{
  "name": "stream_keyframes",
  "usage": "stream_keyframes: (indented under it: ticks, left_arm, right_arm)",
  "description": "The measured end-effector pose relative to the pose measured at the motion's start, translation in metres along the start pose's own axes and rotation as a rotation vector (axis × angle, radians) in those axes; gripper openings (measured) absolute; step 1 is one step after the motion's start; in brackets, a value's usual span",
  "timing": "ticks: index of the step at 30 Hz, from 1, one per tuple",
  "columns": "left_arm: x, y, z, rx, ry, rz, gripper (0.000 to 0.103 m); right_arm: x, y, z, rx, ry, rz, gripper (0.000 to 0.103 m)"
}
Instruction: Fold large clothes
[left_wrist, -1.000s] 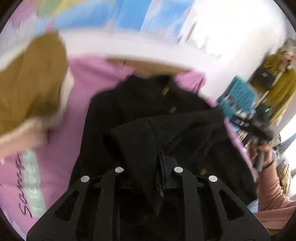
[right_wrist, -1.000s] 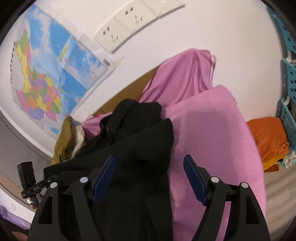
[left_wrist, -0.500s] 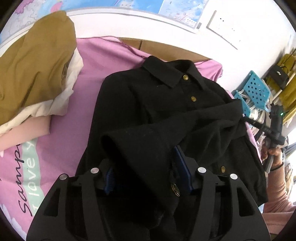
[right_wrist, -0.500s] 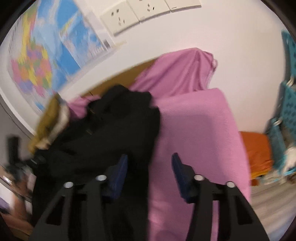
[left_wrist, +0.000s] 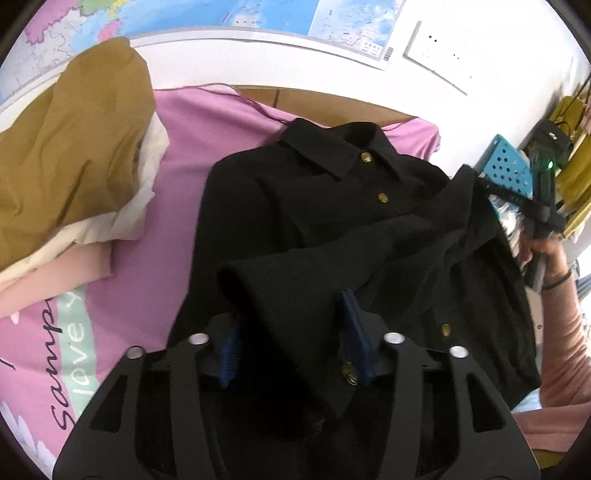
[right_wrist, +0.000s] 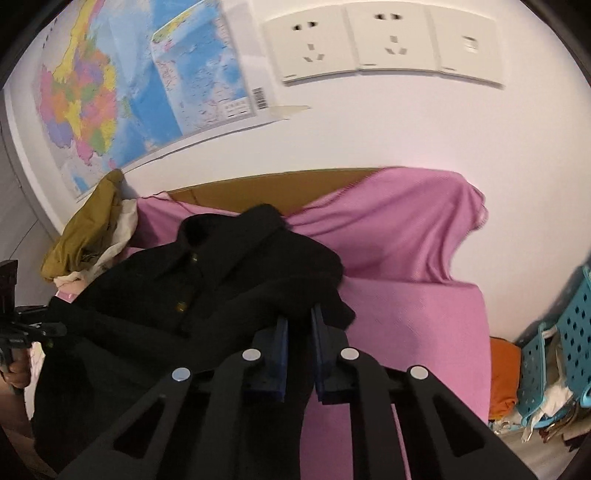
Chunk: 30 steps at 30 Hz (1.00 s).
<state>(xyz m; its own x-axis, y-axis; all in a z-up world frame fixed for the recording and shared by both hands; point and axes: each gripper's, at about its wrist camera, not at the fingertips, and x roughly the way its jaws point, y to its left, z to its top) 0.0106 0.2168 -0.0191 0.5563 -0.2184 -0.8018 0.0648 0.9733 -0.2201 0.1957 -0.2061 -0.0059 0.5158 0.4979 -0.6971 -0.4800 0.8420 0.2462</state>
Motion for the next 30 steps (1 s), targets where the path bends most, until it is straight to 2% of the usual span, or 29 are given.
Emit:
stream_keyframes:
  ticks: [1,3,7,10,12,14,15,17,18,19,20,21,22,24,25,26,27,28,29,30]
  left_arm:
    - [-0.001,0.001,0.001,0.003,-0.008,0.009,0.065]
    - [-0.009,0.004,0.003,0.006,-0.031,0.027,0.068]
    - [-0.036,0.008,0.005,0.022,-0.115,0.085,0.081]
    - [-0.054,0.004,0.001,0.076,-0.165,0.107,0.086]
    - [-0.051,-0.011,-0.003,0.157,-0.154,0.087,0.092]
    - [-0.038,-0.031,-0.009,0.264,-0.117,0.063,0.093]
    - [-0.025,-0.045,-0.015,0.343,-0.082,0.072,0.093]
    - [-0.003,-0.06,-0.021,0.428,-0.026,0.106,0.092]
    - [0.007,-0.063,-0.023,0.452,0.0,0.119,0.091]
    - [0.017,-0.064,-0.025,0.47,0.023,0.157,0.073]
    - [0.024,-0.063,-0.025,0.473,0.044,0.179,0.042]
    - [0.031,-0.058,-0.021,0.444,0.079,0.165,0.03]
    - [0.03,-0.048,-0.016,0.395,0.085,0.141,0.021]
    - [0.018,-0.021,0.001,0.241,0.043,0.073,0.02]
    - [0.01,-0.006,0.008,0.165,0.023,0.038,0.02]
    - [-0.001,0.015,0.016,0.056,0.004,-0.018,0.02]
    - [-0.006,0.028,0.018,-0.001,-0.006,-0.045,0.02]
    - [-0.008,0.035,0.018,-0.025,-0.013,-0.042,0.02]
    - [-0.009,0.042,0.018,-0.04,-0.012,0.002,0.02]
    - [-0.008,0.044,0.017,-0.045,-0.001,0.03,0.02]
  right_arm:
    - [0.0,0.0,0.005,0.007,0.001,0.018,0.011]
    - [-0.001,-0.007,0.011,0.077,0.02,0.072,0.011]
    - [-0.011,-0.028,0.007,0.181,-0.002,0.091,0.011]
    - [-0.009,-0.032,-0.003,0.191,0.026,0.082,0.011]
    - [-0.006,-0.028,-0.006,0.167,0.038,0.071,0.011]
    - [-0.006,-0.028,-0.005,0.18,0.034,0.079,0.011]
    - [-0.006,-0.027,-0.002,0.188,0.025,0.091,0.011]
    - [-0.006,-0.023,0.001,0.185,0.019,0.1,0.014]
    - [-0.005,-0.02,0.002,0.174,0.026,0.095,0.018]
    - [-0.004,-0.017,0.002,0.161,0.036,0.081,0.027]
    - [-0.003,-0.015,0.001,0.149,0.046,0.065,0.034]
    - [-0.003,-0.015,-0.001,0.144,0.054,0.059,0.051]
    - [-0.002,-0.016,-0.005,0.15,0.064,0.066,0.063]
    - [0.001,-0.02,-0.015,0.166,0.092,0.078,0.065]
    - [0.004,-0.023,-0.023,0.182,0.113,0.086,0.074]
    - [0.006,-0.025,-0.029,0.192,0.131,0.095,0.076]
    - [0.01,-0.027,-0.036,0.201,0.153,0.098,0.076]
    - [0.014,-0.028,-0.043,0.205,0.171,0.094,0.075]
    - [0.018,-0.029,-0.048,0.205,0.181,0.079,0.071]
    - [0.02,-0.03,-0.051,0.21,0.188,0.077,0.059]
